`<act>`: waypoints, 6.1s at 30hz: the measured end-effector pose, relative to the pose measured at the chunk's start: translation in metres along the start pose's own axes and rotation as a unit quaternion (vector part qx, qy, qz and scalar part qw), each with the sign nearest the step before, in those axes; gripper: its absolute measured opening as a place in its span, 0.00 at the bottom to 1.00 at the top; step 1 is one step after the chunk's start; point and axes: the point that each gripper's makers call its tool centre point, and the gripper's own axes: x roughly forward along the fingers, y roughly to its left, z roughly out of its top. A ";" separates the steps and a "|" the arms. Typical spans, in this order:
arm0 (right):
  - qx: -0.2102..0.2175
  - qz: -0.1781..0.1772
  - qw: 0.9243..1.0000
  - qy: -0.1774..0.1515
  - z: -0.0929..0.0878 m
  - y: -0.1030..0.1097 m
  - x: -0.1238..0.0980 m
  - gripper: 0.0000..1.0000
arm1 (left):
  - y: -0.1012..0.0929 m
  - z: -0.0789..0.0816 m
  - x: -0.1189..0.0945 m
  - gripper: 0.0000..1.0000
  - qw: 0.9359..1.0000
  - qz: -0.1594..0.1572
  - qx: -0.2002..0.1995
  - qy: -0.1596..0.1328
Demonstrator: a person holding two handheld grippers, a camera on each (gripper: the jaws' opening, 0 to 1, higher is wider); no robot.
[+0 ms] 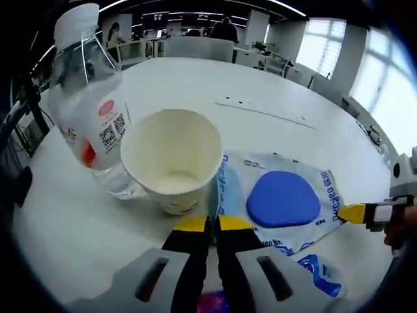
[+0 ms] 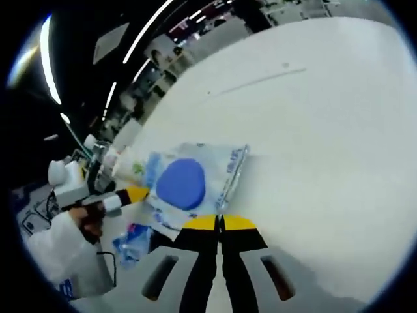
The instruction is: Arrange the tabletop items into an orderly group along one side of the table until the central work area is clear of visible clutter.
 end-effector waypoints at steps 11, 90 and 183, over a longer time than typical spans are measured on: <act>0.012 0.013 1.000 -0.005 -0.002 -0.004 0.003 0.00 | 0.001 -0.003 0.000 0.01 1.000 0.013 -0.013 0.010; 0.130 0.083 0.985 -0.077 -0.047 0.004 -0.151 0.42 | 0.051 -0.063 -0.135 0.72 0.996 -0.042 -0.084 0.003; -0.132 0.109 0.984 0.059 -0.068 0.103 -0.066 0.33 | 0.004 -0.111 -0.125 0.44 0.991 -0.107 -0.060 0.061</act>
